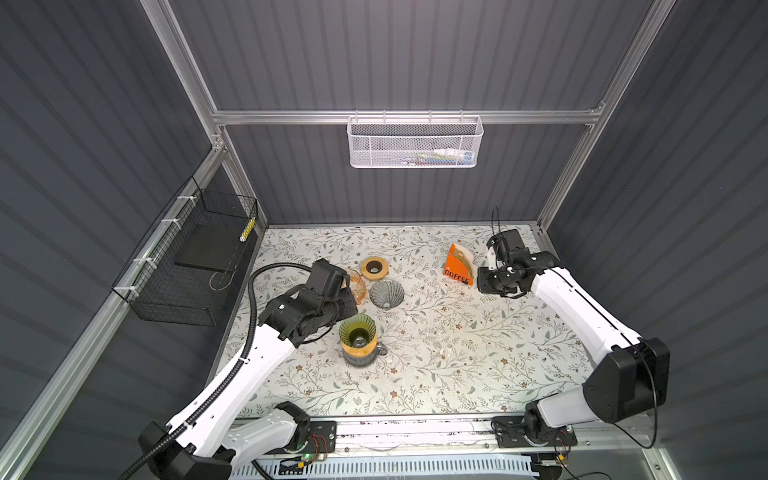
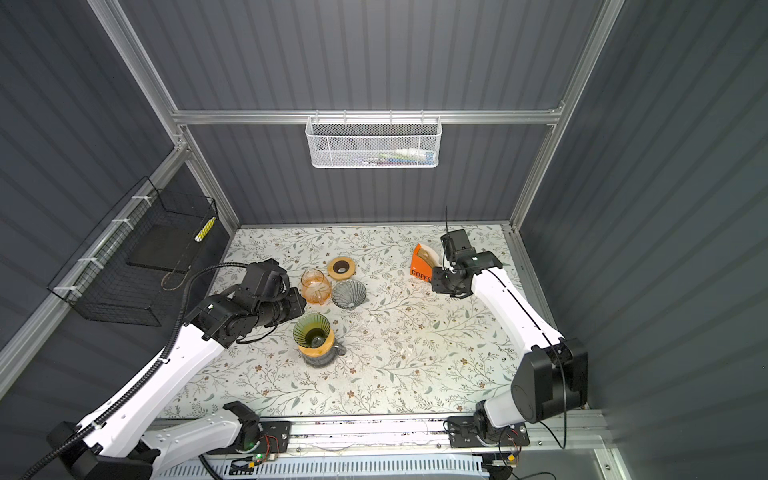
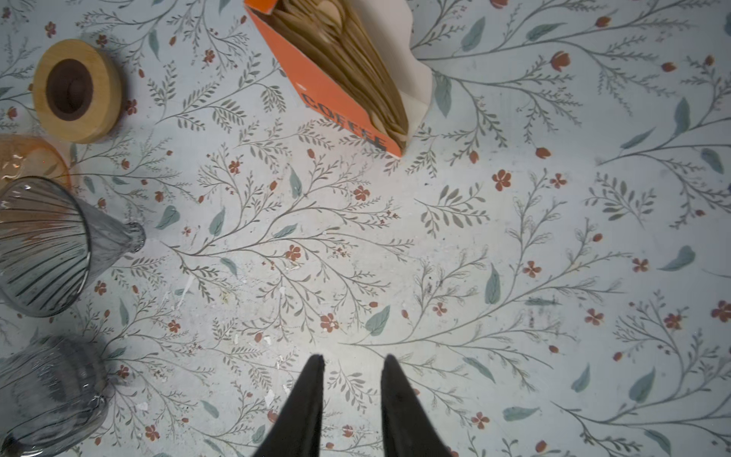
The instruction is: Place the coffee filter in the dripper
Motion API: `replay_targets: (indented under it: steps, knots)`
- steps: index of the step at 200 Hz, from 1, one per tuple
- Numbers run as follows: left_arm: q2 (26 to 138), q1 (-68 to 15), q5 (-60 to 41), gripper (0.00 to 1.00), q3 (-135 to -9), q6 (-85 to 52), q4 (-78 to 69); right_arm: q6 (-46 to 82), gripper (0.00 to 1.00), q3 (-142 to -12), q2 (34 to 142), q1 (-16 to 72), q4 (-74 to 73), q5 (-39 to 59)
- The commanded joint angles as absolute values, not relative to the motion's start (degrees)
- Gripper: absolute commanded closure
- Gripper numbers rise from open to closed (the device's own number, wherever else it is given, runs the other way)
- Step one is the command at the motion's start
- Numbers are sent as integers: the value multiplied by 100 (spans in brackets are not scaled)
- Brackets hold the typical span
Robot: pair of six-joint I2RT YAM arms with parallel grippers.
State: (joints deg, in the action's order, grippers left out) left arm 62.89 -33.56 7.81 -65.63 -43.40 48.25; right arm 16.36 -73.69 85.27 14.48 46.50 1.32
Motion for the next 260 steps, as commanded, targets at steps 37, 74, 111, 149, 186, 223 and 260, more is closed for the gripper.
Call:
replay_targets:
  steps: [37, 74, 111, 149, 186, 223, 260]
  knots:
    - [6629, -3375, 621, 78, -6727, -4190, 4526, 1402, 76, -7427, 9548, 1106, 3854, 255]
    - [6804, -3375, 626, 78, -6841, -4127, 4579, 1271, 76, -7605, 10053, 932, 3718, 290]
    - [6979, -3371, 615, 78, -6891, -4107, 4597, 1182, 76, -7877, 10378, 853, 3669, 207]
    - [7039, -3375, 639, 78, -6857, -4131, 4581, 1125, 77, -8207, 10757, 844, 3699, 302]
    - [7108, -3375, 704, 78, -6921, -4113, 4588, 1090, 77, -8488, 11083, 844, 3717, 312]
    - [7196, -3375, 725, 79, -6963, -4104, 4605, 1063, 77, -8703, 11277, 844, 3757, 408]
    - [7192, -3375, 749, 78, -6952, -4128, 4592, 1063, 77, -8849, 11420, 844, 3810, 507]
